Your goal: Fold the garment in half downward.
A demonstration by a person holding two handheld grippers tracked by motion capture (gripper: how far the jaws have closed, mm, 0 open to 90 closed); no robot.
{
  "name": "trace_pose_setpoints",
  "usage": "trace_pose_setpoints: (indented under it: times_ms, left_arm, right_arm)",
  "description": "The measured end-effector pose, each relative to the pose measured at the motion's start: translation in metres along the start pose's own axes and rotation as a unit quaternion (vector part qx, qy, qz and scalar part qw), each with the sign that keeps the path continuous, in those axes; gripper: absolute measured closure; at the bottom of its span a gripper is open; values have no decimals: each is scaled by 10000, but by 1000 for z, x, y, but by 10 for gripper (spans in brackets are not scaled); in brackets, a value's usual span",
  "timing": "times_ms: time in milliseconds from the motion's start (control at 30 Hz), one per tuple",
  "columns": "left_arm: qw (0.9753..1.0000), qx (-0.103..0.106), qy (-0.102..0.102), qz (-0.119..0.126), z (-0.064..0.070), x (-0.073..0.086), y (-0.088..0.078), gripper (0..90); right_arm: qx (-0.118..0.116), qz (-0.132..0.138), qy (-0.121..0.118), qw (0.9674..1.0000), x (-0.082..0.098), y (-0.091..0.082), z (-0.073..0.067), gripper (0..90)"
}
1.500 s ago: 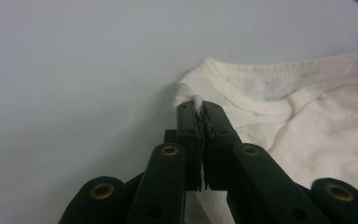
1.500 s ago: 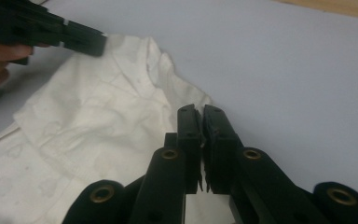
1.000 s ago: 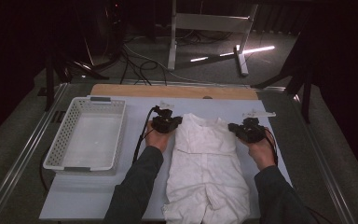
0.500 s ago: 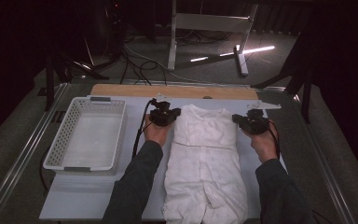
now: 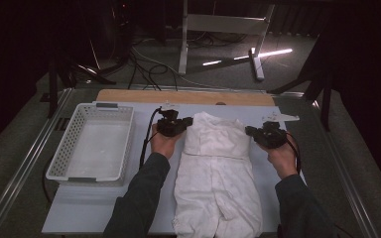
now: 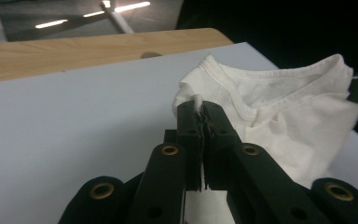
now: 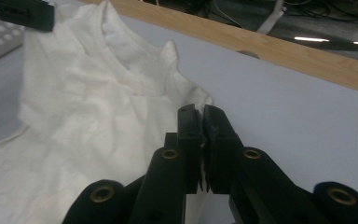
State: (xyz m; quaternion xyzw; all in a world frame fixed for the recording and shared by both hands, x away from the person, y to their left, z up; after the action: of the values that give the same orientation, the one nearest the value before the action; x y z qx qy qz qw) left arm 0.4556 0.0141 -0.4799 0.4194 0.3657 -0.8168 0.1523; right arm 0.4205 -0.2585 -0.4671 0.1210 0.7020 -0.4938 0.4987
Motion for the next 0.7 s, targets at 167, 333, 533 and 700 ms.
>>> trace_pose_setpoints:
  times_ms: [167, 333, 533, 700]
  left_arm:
    - [9995, 292, 77, -11, 6, 13, -15, 871]
    - [9988, 464, 140, -67, 9, 26, -25, 868]
    - [9980, 599, 188, -58, 14, 45, -38, 865]
    - [9967, 756, 238, -173, 21, 62, -46, 861]
  right_arm:
    - [-153, 46, -133, 9998, 11, -12, -12, 859]
    - [-275, 104, -159, 9994, 20, -21, -21, 858]
    - [-433, 91, -305, 9986, 33, -29, -35, 858]
    - [-508, 76, -315, 9982, 44, -35, -42, 855]
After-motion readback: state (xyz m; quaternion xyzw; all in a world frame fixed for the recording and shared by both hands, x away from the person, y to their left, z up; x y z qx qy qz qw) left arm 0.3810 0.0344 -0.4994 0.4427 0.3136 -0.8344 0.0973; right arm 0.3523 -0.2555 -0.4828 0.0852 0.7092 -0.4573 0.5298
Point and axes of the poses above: each handheld gripper's, and its own axes: y roughly forward along the jaws, x roughly out of its underside, z roughly to its right, the point moved 6 cm from there along y, roughly forward along the jaws, and after that the axes turned 3 degrees about -y, right-handed, at the moved point
